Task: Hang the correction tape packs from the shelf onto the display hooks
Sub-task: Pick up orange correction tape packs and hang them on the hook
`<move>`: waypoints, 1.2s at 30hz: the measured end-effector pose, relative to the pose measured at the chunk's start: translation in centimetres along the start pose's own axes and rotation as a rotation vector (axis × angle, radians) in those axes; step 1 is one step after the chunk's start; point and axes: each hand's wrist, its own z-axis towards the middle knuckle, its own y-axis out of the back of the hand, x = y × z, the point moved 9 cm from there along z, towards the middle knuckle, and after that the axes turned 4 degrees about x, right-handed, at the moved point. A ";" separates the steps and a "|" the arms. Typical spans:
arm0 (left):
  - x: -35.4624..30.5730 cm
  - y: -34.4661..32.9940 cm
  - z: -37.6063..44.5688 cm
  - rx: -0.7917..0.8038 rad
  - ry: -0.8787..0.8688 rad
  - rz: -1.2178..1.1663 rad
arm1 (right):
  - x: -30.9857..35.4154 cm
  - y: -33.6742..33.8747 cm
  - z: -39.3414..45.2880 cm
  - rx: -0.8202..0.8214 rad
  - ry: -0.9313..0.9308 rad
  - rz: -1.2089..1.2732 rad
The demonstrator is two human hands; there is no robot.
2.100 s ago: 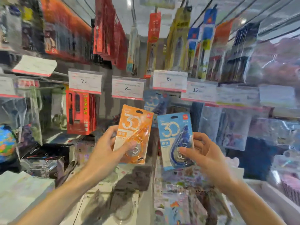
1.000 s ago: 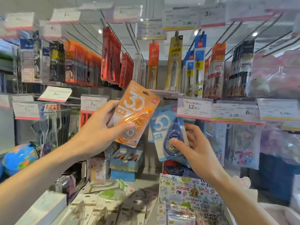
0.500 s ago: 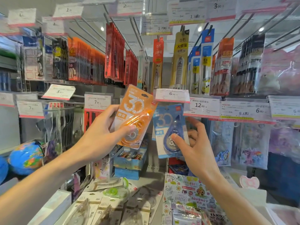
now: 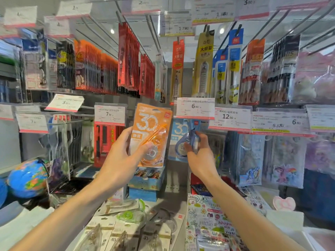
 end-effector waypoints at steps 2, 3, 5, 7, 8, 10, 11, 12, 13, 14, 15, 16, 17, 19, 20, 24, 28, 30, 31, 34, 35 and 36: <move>0.1 -0.3 -0.1 0.003 0.006 -0.025 | -0.4 0.3 0.4 0.028 0.003 0.021; 0.0 -0.5 -0.2 0.009 0.006 -0.037 | -0.6 0.6 0.5 0.040 0.005 0.015; 0.0 -1.0 -0.4 0.016 0.008 -0.055 | -1.3 1.5 0.5 0.067 -0.003 0.010; 0.2 -1.4 -0.6 0.026 0.020 -0.080 | -1.8 2.3 0.3 0.108 -0.013 0.027; 0.4 -1.7 -0.7 0.036 0.027 -0.097 | -2.1 2.8 0.0 0.128 -0.013 0.023; 0.9 -2.3 -1.0 0.060 0.046 -0.128 | -2.2 3.8 -0.8 0.151 0.001 -0.028; 1.1 -2.7 -1.1 0.071 0.053 -0.140 | -2.1 4.2 -1.2 0.156 0.012 -0.063; 1.4 -3.0 -1.2 0.080 0.059 -0.146 | -1.9 4.6 -1.7 0.157 0.018 -0.090; 1.6 -3.4 -1.3 0.087 0.067 -0.153 | -1.7 4.9 -2.1 0.156 0.022 -0.101; 1.9 -3.7 -1.3 0.092 0.078 -0.165 | -1.3 5.0 -2.6 0.153 0.028 -0.096; 2.1 -4.0 -1.4 0.095 0.088 -0.180 | -0.9 5.2 -3.1 0.152 0.036 -0.083; 2.3 -4.3 -1.5 0.097 0.096 -0.192 | -0.5 5.1 -3.6 0.155 0.047 -0.063; 2.4 -4.6 -1.6 0.098 0.103 -0.202 | 0.0 5.0 -4.2 0.161 0.060 -0.045; 2.4 -5.2 -1.8 0.101 0.107 -0.220 | 1.0 4.3 -5.2 0.197 0.086 0.004; 2.4 -5.5 -1.9 0.104 0.108 -0.229 | 1.4 3.8 -5.7 0.230 0.089 0.053; 2.1 -6.5 -2.2 0.116 0.103 -0.258 | 2.1 1.8 -6.9 0.338 0.039 0.251; 2.2 -6.7 -2.4 0.112 0.123 -0.286 | 2.3 1.1 -7.0 0.348 0.010 0.303; 2.2 -6.8 -2.5 0.120 0.122 -0.285 | 2.2 0.8 -7.0 0.365 -0.005 0.310; 2.2 -6.8 -2.5 0.126 0.117 -0.285 | 2.2 0.7 -7.0 0.378 -0.011 0.316; 1.9 -6.6 -2.5 0.136 0.072 -0.212 | 2.1 0.9 -7.1 0.396 -0.008 0.328; 1.8 -6.3 -2.4 0.122 0.053 -0.143 | 2.1 1.3 -7.0 0.391 -0.004 0.331; 1.6 -5.9 -2.4 0.096 0.032 -0.058 | 2.0 1.7 -7.0 0.384 -0.001 0.335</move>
